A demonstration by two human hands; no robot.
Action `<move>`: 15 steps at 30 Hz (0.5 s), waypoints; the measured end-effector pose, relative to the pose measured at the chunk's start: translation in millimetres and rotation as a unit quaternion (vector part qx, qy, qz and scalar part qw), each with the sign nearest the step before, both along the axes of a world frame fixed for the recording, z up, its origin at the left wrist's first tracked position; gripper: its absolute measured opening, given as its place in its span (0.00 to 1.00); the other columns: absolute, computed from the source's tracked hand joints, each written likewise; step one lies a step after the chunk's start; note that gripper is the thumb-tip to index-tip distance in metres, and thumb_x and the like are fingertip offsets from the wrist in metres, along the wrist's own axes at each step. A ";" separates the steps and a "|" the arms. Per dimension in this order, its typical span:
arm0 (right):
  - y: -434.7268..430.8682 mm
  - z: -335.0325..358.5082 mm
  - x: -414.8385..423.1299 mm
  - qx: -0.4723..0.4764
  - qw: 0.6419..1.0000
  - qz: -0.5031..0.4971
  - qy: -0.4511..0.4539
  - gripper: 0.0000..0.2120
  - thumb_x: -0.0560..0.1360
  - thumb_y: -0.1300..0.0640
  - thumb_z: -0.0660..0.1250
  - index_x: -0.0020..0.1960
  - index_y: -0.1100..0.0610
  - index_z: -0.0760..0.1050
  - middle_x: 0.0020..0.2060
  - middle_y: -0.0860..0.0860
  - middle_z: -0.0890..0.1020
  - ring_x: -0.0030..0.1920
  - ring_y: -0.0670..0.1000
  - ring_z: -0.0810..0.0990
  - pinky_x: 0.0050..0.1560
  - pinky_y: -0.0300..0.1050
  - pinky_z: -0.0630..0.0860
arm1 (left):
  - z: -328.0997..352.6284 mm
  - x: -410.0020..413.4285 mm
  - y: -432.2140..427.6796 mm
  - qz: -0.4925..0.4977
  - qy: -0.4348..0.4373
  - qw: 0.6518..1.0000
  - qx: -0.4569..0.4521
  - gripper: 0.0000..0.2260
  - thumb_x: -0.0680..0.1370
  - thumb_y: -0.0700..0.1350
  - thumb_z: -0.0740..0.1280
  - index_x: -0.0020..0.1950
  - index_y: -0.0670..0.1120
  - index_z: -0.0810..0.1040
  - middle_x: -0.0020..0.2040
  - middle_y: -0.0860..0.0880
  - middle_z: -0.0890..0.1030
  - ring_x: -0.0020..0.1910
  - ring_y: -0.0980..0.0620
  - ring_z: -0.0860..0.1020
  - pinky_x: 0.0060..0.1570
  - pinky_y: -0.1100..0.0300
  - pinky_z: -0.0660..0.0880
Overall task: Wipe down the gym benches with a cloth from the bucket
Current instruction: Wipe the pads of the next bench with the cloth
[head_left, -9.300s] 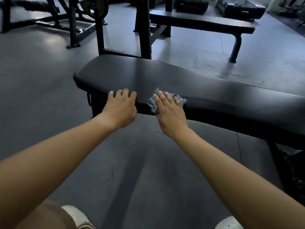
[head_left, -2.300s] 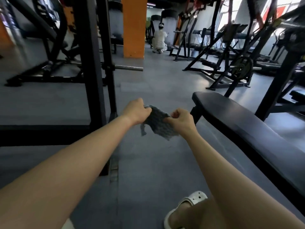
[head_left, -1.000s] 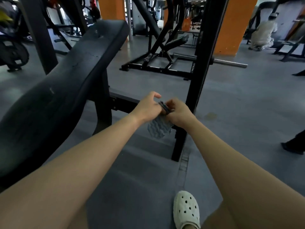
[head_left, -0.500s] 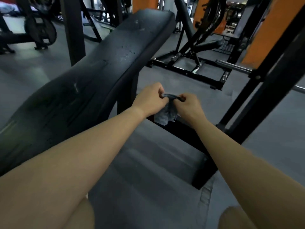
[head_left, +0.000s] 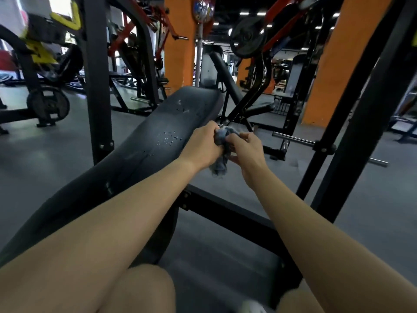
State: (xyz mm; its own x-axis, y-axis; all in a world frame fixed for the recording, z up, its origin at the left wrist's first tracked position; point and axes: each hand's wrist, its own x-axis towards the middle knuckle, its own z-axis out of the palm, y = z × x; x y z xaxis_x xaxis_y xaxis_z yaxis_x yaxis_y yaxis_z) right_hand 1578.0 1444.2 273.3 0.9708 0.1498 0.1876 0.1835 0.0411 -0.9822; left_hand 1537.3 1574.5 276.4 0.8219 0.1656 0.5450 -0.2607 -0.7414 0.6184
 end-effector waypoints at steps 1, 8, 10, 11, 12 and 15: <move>-2.8 -4.9 2.0 0.012 1.000 0.004 0.001 0.11 0.74 0.59 0.71 0.55 0.58 0.78 0.53 0.59 0.83 0.55 0.59 0.83 0.54 0.57 0.83 | -1.5 5.3 -0.6 0.000 0.004 1.000 -0.013 0.08 0.76 0.42 0.72 0.53 0.43 0.76 0.47 0.46 0.81 0.45 0.47 0.79 0.42 0.50 0.77; 9.5 -31.9 58.9 0.060 0.997 0.053 -0.021 0.22 0.72 0.64 0.74 0.65 0.55 0.80 0.55 0.53 0.86 0.58 0.53 0.84 0.63 0.53 0.79 | -17.1 52.8 10.7 -0.077 0.016 0.986 -0.149 0.18 0.72 0.32 0.69 0.60 0.45 0.84 0.49 0.48 0.87 0.51 0.54 0.85 0.53 0.57 0.83; 26.1 -33.5 84.8 0.053 0.995 0.075 -0.034 0.22 0.73 0.65 0.74 0.66 0.56 0.79 0.57 0.53 0.85 0.59 0.53 0.84 0.64 0.54 0.79 | -14.8 70.6 23.3 -0.084 0.027 0.983 -0.161 0.27 0.72 0.27 0.64 0.68 0.44 0.80 0.54 0.47 0.87 0.55 0.55 0.84 0.55 0.63 0.81; 34.3 -34.2 98.3 0.044 0.995 0.080 -0.042 0.21 0.74 0.67 0.73 0.66 0.56 0.80 0.56 0.53 0.85 0.58 0.52 0.84 0.63 0.53 0.79 | -13.9 80.5 29.4 -0.080 0.028 0.984 -0.154 0.28 0.72 0.26 0.62 0.69 0.44 0.79 0.54 0.47 0.87 0.55 0.55 0.84 0.55 0.64 0.81; 42.4 -33.7 111.7 0.037 0.995 0.081 -0.049 0.20 0.75 0.68 0.72 0.65 0.57 0.80 0.55 0.53 0.86 0.57 0.51 0.84 0.63 0.52 0.80 | -13.1 90.7 35.4 -0.077 0.025 0.986 -0.143 0.28 0.72 0.26 0.62 0.69 0.45 0.80 0.54 0.48 0.87 0.56 0.56 0.84 0.55 0.66 0.80; 65.5 -25.6 151.9 0.012 0.995 0.059 -0.078 0.19 0.75 0.69 0.70 0.64 0.55 0.81 0.52 0.52 0.86 0.53 0.49 0.85 0.59 0.49 0.82 | -11.3 120.6 53.9 -0.033 -0.002 0.994 -0.102 0.23 0.74 0.29 0.63 0.65 0.47 0.80 0.53 0.53 0.85 0.55 0.58 0.83 0.54 0.68 0.78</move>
